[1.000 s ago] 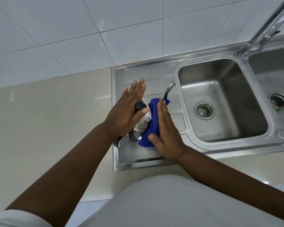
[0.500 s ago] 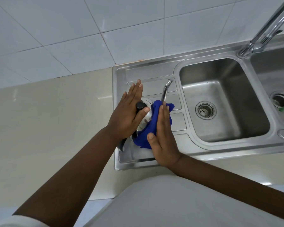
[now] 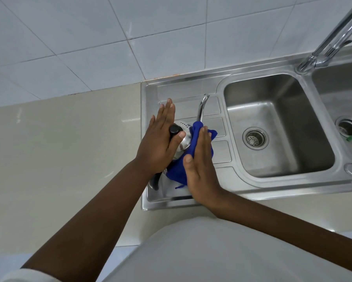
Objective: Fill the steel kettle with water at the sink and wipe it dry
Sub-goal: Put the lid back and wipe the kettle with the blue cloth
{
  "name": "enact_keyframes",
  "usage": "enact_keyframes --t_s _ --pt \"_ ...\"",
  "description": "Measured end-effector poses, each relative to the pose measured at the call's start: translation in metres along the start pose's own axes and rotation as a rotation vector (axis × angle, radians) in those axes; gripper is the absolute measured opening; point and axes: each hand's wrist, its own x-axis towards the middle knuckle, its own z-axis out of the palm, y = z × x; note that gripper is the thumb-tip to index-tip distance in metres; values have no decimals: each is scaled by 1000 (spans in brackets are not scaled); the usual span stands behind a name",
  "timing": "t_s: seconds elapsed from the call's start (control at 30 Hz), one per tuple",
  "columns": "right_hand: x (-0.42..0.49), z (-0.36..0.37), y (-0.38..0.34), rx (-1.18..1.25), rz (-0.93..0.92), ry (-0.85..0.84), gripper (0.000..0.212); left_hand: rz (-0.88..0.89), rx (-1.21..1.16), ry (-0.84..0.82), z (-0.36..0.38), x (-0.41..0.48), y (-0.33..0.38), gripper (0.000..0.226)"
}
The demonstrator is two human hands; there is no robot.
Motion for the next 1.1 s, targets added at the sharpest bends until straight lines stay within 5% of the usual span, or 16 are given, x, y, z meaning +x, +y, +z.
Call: enact_keyframes --t_s 0.27,0.43,0.63,0.97,1.1 --pt "35 -30 21 -138 -217 -98 73 7 -27 -5 -4 3 -3 71" --pt "40 -26 24 -7 -95 -90 65 115 172 0 -12 11 -13 68" --pt "19 -6 6 58 -9 -19 84 115 64 47 -5 11 -13 65" --pt "41 -28 21 -304 -383 2 56 54 -53 32 -4 7 -11 65" --pt "64 -28 29 -227 -424 64 52 39 -77 44 -2 6 -9 65"
